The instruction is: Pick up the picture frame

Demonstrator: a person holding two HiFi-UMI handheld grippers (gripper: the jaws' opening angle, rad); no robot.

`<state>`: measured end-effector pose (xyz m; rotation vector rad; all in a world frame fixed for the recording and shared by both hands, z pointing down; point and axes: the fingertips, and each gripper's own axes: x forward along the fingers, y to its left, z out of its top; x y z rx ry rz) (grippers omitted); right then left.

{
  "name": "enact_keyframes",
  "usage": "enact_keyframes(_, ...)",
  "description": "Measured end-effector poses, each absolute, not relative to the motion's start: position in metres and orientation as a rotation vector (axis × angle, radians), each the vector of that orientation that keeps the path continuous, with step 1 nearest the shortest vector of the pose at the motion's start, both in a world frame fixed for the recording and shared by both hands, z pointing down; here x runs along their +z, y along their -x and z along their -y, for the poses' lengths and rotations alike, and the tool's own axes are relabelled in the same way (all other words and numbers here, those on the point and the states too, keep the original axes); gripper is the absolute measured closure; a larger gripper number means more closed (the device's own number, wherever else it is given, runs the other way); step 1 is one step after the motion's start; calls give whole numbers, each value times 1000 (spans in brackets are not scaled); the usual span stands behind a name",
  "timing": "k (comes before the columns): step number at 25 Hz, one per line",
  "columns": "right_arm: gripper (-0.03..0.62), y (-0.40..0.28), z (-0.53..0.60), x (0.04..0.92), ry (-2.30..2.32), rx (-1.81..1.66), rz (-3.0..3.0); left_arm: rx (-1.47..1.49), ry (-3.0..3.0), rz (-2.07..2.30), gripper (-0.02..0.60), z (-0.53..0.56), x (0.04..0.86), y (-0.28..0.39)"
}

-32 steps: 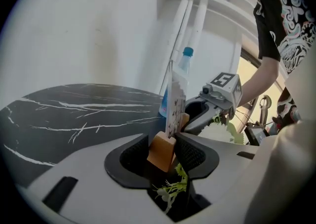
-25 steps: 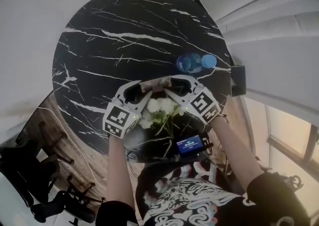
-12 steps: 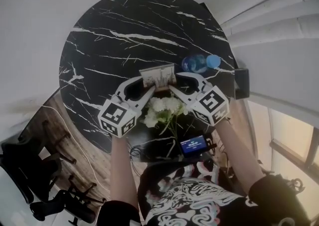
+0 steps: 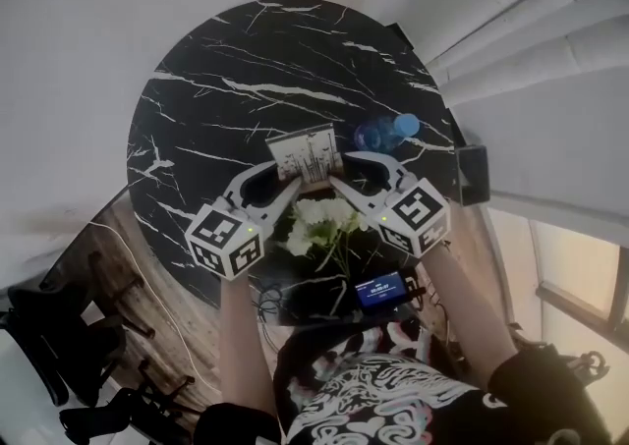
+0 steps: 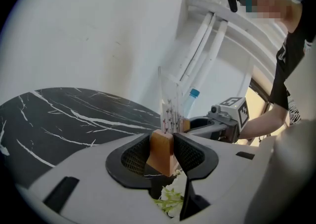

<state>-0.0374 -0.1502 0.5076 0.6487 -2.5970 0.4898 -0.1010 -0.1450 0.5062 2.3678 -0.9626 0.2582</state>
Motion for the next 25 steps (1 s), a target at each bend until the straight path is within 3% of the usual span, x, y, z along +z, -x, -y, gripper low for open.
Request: enact_keyframes(25,456,23,110,433,-799,578,2682,201,-2346,968,423,109,429,92)
